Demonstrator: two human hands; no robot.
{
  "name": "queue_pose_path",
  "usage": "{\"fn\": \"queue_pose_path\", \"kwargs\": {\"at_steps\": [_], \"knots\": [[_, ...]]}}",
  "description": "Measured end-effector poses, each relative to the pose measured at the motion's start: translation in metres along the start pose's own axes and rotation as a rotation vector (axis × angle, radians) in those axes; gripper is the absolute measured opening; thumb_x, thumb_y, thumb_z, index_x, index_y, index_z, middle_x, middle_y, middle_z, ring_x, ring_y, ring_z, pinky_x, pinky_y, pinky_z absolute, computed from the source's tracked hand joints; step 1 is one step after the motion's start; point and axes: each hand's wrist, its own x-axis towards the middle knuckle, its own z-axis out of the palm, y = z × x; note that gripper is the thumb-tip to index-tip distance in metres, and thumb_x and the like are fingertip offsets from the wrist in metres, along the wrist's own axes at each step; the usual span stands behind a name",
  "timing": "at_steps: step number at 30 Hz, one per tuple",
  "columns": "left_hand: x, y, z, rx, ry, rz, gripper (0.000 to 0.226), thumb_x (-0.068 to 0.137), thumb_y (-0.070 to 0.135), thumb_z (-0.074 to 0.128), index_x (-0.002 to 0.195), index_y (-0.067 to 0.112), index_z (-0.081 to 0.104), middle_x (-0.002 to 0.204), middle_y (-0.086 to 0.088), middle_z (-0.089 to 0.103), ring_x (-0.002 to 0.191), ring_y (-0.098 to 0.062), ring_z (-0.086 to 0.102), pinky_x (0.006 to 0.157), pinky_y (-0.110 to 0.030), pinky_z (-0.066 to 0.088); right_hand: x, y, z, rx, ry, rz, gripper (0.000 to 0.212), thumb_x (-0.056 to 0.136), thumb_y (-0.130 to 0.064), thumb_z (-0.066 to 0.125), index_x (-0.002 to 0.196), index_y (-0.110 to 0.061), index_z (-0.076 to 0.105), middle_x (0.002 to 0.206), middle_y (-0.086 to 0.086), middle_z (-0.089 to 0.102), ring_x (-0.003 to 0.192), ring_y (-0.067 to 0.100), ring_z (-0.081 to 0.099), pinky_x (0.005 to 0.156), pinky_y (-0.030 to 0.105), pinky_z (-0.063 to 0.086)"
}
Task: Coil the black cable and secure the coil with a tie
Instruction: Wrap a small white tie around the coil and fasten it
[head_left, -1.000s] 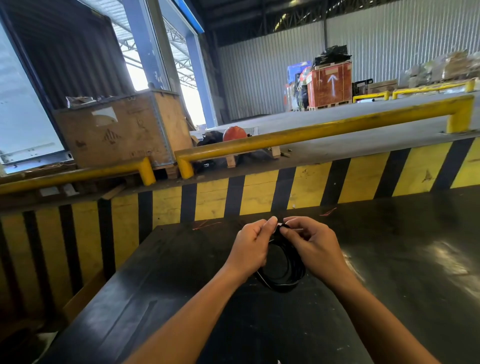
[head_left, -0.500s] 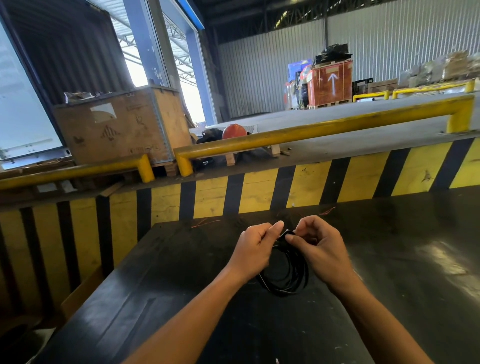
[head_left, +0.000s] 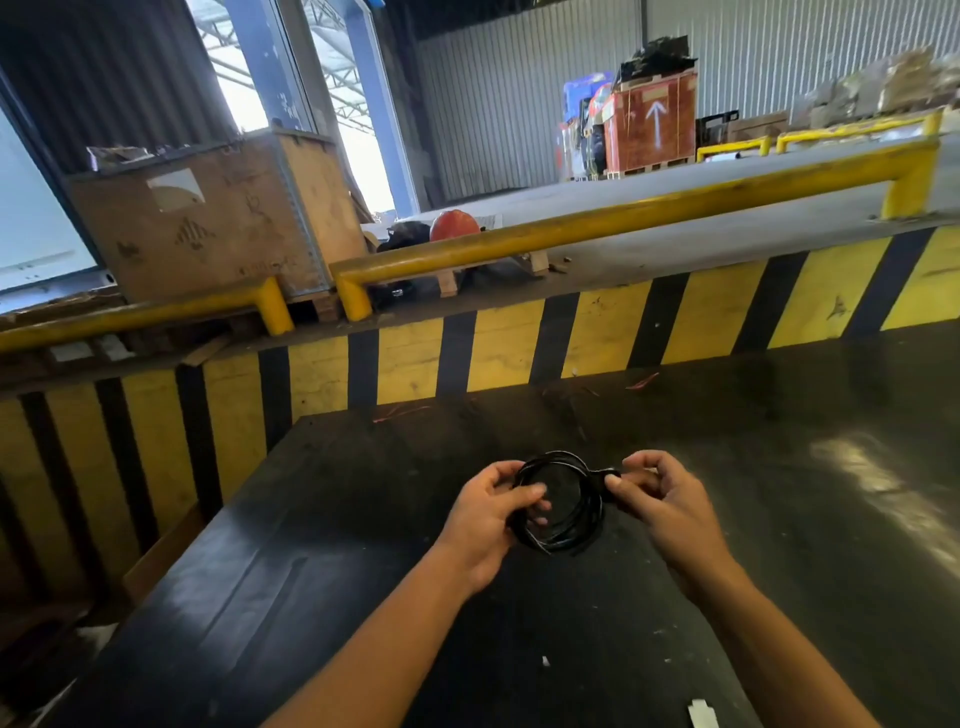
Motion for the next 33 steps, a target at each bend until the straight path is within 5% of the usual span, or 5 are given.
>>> {"fn": "queue_pose_path", "kwargs": {"at_steps": [8,19,23,27,33], "knots": [[0.009,-0.049,-0.022,0.248,0.099,-0.172,0.027,0.082,-0.002,0.066,0.105,0.01,0.056,0.075,-0.006,0.063,0.058,-0.014,0.061,0.06,-0.03,0.05,-0.026,0.104,-0.082,-0.98,-0.195,0.46,0.033,0.08,-0.025,0.071,0.106,-0.011,0.057,0.101,0.007,0.062,0.097,0.025,0.06,0.082,0.033,0.047],[0.0,-0.086,-0.023,0.489,0.027,-0.252,0.033,0.085,0.01,0.067,0.116,0.017,0.058,0.064,-0.003,0.063,0.062,-0.017,0.069,0.066,-0.029,0.052,-0.071,0.185,-0.099,-1.123,-0.324,0.615,0.008,0.073,-0.026,0.066,0.075,-0.018,0.063,0.079,-0.001,0.063,0.077,0.014,0.062,0.068,0.03,0.054],[0.002,-0.079,-0.024,0.402,0.041,-0.223,0.037,0.086,0.006,0.066,0.118,0.022,0.059,0.073,-0.007,0.064,0.069,-0.019,0.07,0.066,-0.027,0.054,-0.062,0.178,-0.089,-0.989,-0.272,0.598,0.026,0.076,-0.014,0.066,0.055,-0.019,0.053,0.056,-0.01,0.054,0.063,0.005,0.052,0.05,0.012,0.035],[0.003,-0.065,-0.021,0.414,0.022,-0.132,0.042,0.086,0.005,0.065,0.121,0.027,0.059,0.076,-0.005,0.062,0.056,-0.011,0.062,0.064,-0.024,0.05,-0.033,0.126,-0.063,-0.407,-0.028,0.49,0.015,0.078,-0.008,0.071,0.077,-0.014,0.057,0.067,0.009,0.063,0.059,0.018,0.058,0.059,0.034,0.048],[0.006,-0.034,0.002,0.382,-0.081,-0.052,0.013,0.09,0.023,0.062,0.099,0.023,0.071,0.071,0.0,0.059,0.048,-0.009,0.052,0.054,-0.022,0.045,0.005,0.017,-0.018,0.032,-0.125,0.226,0.012,0.082,-0.005,0.067,0.083,-0.016,0.062,0.064,-0.002,0.067,0.048,0.008,0.058,0.051,0.022,0.047]]}}
